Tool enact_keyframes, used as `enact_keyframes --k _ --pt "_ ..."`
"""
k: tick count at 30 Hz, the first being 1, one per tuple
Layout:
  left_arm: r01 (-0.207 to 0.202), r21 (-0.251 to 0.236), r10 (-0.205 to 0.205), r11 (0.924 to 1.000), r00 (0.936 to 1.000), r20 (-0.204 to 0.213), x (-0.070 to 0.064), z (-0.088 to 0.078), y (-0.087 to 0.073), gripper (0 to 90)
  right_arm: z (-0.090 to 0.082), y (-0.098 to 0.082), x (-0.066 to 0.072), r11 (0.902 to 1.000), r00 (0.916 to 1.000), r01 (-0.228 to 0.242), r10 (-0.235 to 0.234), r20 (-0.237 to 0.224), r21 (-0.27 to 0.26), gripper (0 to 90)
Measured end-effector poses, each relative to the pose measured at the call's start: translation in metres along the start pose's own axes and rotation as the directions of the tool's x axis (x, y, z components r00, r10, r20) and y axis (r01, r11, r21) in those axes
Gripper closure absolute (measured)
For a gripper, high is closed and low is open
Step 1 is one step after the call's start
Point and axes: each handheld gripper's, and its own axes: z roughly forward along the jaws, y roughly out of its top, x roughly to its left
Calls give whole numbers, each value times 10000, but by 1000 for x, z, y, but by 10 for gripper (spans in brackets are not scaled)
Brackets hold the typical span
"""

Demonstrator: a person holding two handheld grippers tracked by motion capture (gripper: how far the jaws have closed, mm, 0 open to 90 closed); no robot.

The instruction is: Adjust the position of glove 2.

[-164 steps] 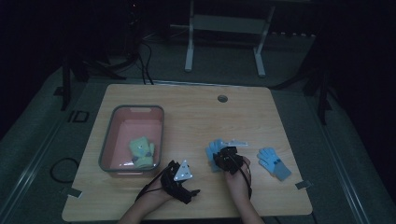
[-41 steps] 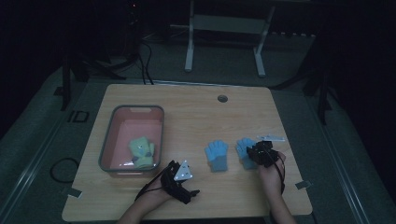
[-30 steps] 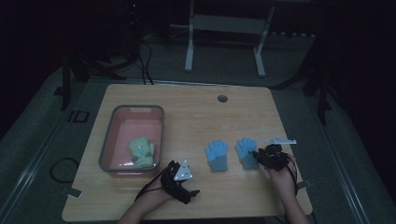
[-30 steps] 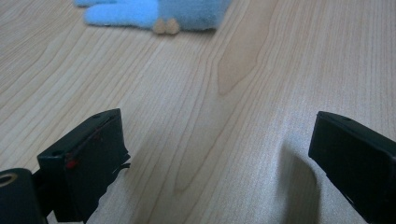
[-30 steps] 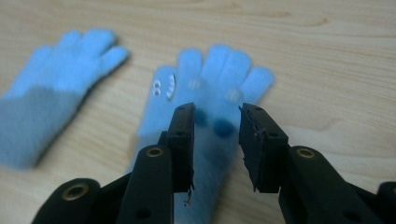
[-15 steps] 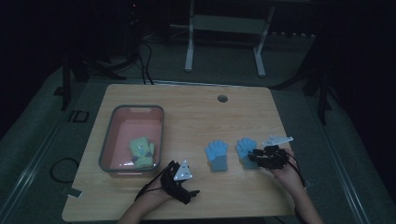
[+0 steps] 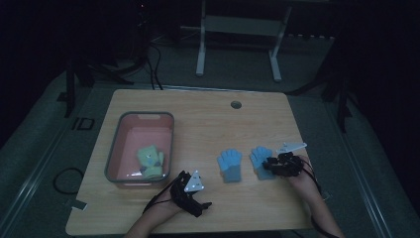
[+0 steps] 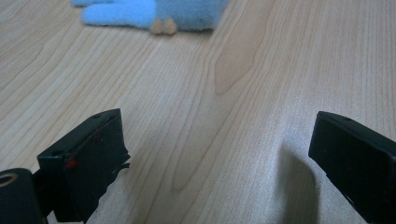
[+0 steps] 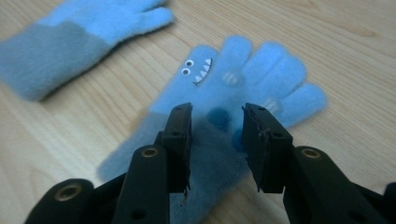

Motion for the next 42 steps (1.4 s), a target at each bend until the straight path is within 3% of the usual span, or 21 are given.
enact_keyframes --k 2,5,9,14,18,23,29,36,42 --pt "-1 38 1 10000 10000 -10 0 0 0 41 1 -1 0 10000 10000 0 0 32 -10 640" --pt "-39 77 39 10000 10000 -22 0 1 0 41 4 -1 4 9995 9989 183 -194 431 246 732" --pt "-32 47 32 10000 10000 -20 -1 0 0 41 5 1 7 9993 9970 -54 26 777 361 827" --pt "-18 52 18 10000 10000 6 0 0 0 41 3 2 9 9987 9951 -433 406 905 278 855" --pt "-29 52 29 10000 10000 6 0 0 0 41 -9 7 10 9978 9928 -663 668 998 -77 860" --pt "-48 57 48 10000 10000 -6 0 0 0 41 -28 22 19 9955 9949 -634 686 736 -709 862" --pt "-67 65 67 10000 10000 -14 0 0 0 41 -39 44 38 9933 9994 -165 198 278 -1145 863" --pt "-78 44 78 10000 10000 -7 0 0 0 41 -34 63 59 9897 9988 78 -146 -465 -1432 863" --pt "-61 14 61 10000 10000 1 0 0 0 41 -20 76 77 9895 9924 362 -521 -1114 -1401 863"
